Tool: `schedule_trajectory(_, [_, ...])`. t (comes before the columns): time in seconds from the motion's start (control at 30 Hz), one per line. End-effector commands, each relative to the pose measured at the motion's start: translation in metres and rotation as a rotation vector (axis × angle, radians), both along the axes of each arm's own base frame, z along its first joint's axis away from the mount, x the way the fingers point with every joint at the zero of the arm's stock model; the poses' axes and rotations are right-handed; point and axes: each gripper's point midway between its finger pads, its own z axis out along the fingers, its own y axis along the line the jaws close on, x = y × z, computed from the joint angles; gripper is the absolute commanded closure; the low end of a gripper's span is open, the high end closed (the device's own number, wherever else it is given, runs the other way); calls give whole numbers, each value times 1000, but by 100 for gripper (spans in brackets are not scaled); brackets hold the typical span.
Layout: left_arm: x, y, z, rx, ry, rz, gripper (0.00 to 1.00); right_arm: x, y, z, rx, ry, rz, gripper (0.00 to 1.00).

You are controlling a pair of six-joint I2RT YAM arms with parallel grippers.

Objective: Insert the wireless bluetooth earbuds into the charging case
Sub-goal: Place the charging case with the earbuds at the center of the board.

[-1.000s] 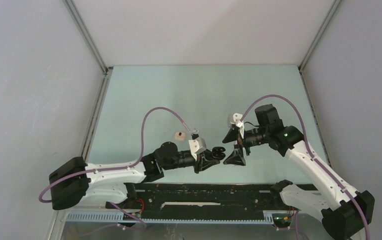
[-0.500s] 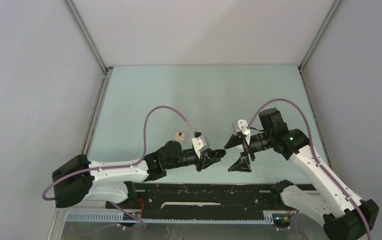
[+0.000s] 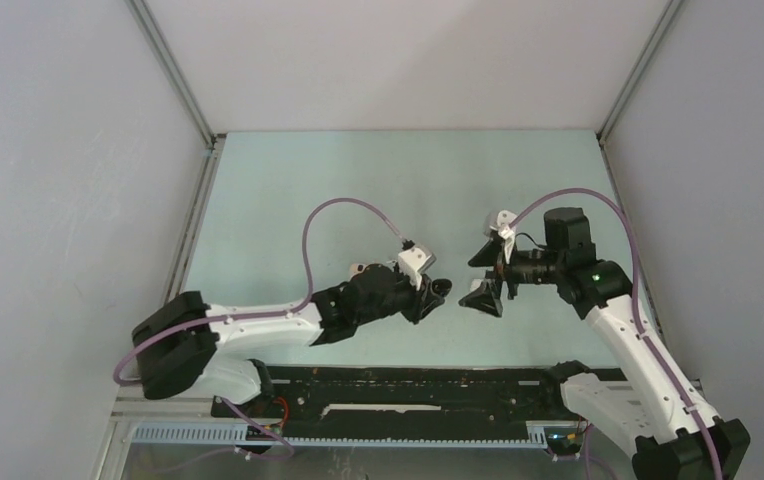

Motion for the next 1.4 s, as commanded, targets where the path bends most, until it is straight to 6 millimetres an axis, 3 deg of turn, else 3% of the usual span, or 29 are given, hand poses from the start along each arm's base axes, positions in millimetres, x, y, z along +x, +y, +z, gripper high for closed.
schedule_trajectory(0.0, [36,-16,2,-14,194,171,96,79,-31,-3,-82,-69,-442,1])
schedule_trajectory(0.1, [52,-30,-6,-42,314,211,94,123,-86,-13,-150,-49,-761,0])
schedule_trajectory(0.23, [69,-44,-22,-93,483,244,91,126,-111,-22,-148,22,-839,0])
schedule_trajectory(0.5, [90,-62,-68,-36,708,252,81,124,-112,-19,-142,-2,-823,0])
schedule_trajectory(0.73, [96,-39,-92,86,750,328,63,128,-112,-43,-203,57,-806,0])
schedule_trajectory(0.9, [92,-6,-114,240,782,363,51,126,-103,-59,-287,46,-741,0])
schedule_trajectory(1.0, [93,8,-110,265,752,375,50,123,-97,-68,-348,35,-691,0])
schedule_trajectory(1.13, [93,35,-88,285,643,432,50,118,-92,-87,-456,8,-614,3])
schedule_trajectory(1.37, [90,61,-30,136,355,425,49,123,-102,-130,-670,11,-573,18])
